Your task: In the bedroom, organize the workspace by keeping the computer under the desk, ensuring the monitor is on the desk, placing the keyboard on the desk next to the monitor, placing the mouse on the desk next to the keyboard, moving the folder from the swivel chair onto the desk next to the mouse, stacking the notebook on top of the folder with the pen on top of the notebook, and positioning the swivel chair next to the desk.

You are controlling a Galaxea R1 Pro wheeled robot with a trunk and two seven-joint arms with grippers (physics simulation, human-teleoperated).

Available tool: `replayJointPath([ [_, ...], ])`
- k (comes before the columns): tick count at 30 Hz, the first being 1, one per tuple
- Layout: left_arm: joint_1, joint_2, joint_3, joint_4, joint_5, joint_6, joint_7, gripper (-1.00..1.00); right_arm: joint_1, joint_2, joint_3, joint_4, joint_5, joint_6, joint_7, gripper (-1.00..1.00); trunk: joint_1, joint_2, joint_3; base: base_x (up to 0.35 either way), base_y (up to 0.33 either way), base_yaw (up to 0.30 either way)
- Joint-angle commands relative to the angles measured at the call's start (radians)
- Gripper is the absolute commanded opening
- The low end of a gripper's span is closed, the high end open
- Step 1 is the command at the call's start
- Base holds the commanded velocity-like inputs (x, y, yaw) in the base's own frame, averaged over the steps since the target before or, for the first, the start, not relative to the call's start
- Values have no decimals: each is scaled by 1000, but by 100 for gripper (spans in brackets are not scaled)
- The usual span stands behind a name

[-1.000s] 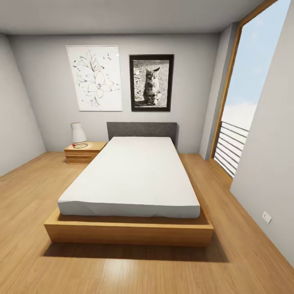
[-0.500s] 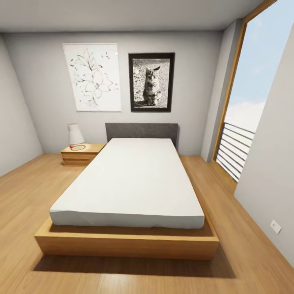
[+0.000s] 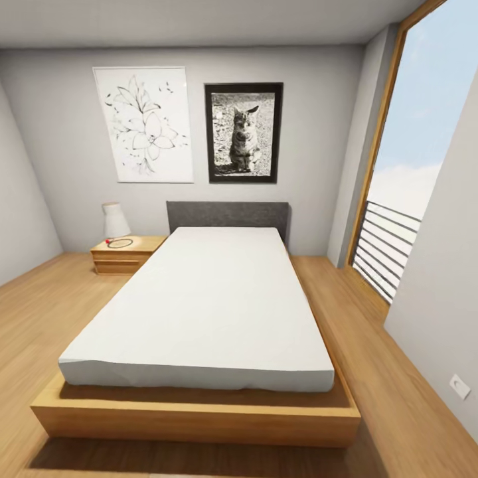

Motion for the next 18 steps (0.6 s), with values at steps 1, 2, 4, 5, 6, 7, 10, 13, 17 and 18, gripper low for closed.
replayJointPath([
  [1, 0, 0, 0, -1, 0, 1, 0, 100, 0, 0, 0, -2, -1, -2, 1, 100, 0, 0, -1, 103, -48, 0],
  [2, 0, 0, 0, -2, 0, 1, 0, 100, 0, 0, 0, -2, -1, -2, 1, 100, 0, 0, -1, 66, -30, 0],
  [4, 0, 0, 0, -2, 0, 0, 0, 100, 0, 0, 0, -2, -1, -10, 1, 100, 0, 0, -1, 38, -18, 0],
  [5, 0, 0, 1, -3, 0, 0, 0, 100, 0, 1, 0, -3, -1, -16, 1, 100, 0, 0, -1, 27, -12, 0],
  [6, 0, 1, 1, -3, 0, 0, 0, 100, 0, 1, 0, -5, -1, -38, 1, 100, 0, 0, -1, 17, -8, 0],
  [7, 0, 1, 2, -4, 0, 0, 0, 100, 0, 2, -1, -8, -2, -70, 1, 100, 0, 0, -1, 11, -5, 0],
  [10, 0, 2, 2, -25, 1, -1, 0, 100, 0, 5, 0, -12, -3, -204, 2, 100, 0, 0, -1, 5, -3, 0],
  [13, 0, 2, 2, -49, 1, -2, 1, 100, 0, 6, 0, -14, -4, -308, 2, 100, 0, 0, -1, 2, -1, 0],
  [17, 0, 3, 2, -75, 1, -2, 1, 100, 0, 7, 0, -40, -4, -524, 2, 100, 0, 0, -1, 1, 0, 65],
  [18, 0, 3, 2, -78, 1, -2, 1, 100, 0, 7, 1, -66, -4, -573, 2, 100, 0, 0, -1, 0, 0, 183],
])
